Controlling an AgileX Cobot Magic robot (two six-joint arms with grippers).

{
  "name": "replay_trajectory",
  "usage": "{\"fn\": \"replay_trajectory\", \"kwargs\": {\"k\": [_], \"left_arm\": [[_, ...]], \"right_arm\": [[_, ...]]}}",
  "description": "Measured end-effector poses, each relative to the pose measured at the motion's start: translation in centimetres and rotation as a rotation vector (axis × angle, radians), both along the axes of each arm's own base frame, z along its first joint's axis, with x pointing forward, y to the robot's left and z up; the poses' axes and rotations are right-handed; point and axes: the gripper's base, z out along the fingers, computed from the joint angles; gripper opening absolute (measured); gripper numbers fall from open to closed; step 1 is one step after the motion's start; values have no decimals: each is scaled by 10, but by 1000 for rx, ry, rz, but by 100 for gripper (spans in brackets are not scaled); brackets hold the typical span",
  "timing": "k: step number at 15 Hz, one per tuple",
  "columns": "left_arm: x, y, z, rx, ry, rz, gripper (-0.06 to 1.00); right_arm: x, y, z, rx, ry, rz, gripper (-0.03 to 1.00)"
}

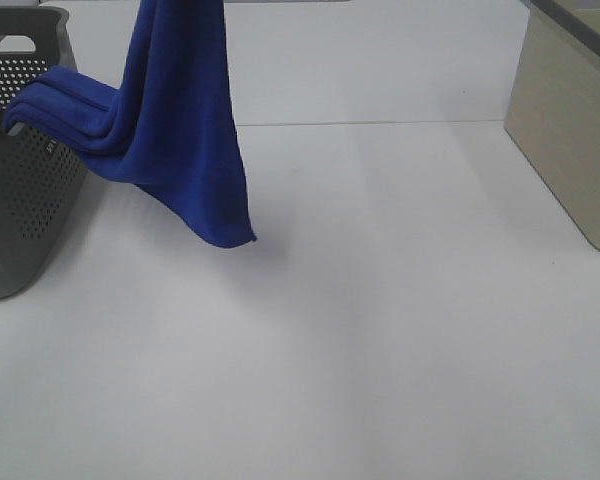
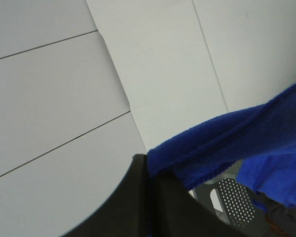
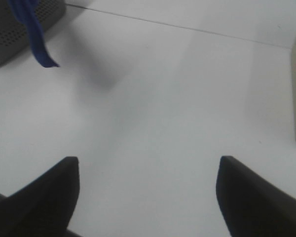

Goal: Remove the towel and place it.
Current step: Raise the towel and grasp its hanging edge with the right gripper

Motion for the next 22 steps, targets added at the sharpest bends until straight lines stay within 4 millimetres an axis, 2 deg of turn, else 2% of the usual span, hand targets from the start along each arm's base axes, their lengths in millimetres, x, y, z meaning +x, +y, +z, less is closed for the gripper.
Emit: {"fn": "replay_trajectory", "kwargs": {"k": [1, 2, 6, 7, 8, 12, 16, 17, 22], "left_arm": [[-1, 1, -1, 10, 13, 9, 0], [-1, 1, -2, 12, 19, 11, 0], [-1, 0, -1, 5, 14, 3, 0], [0, -2, 1, -14, -10, -19, 0], [0, -3, 2, -21, -19, -28, 0], [-4, -17, 8, -85, -82, -121, 0], [-7, -28, 13, -188, -100, -202, 0], [-9, -32, 13, -236, -88, -230, 0], [-11, -38, 16, -312, -83, -275, 0]], "right_arm": [[8, 4, 3, 3, -9, 45, 75], [30, 11, 6, -1, -16, 140, 75], [72, 21, 4, 13, -38, 277, 75], [93, 25, -2, 23, -35, 335, 75], [98, 26, -4, 25, -35, 348, 75], [150, 31, -25, 111, -65, 371, 80], [187, 40, -55, 100, -68, 545, 82], [208, 42, -64, 114, -43, 564, 83], [244, 44, -80, 149, -10, 595, 83]]}}
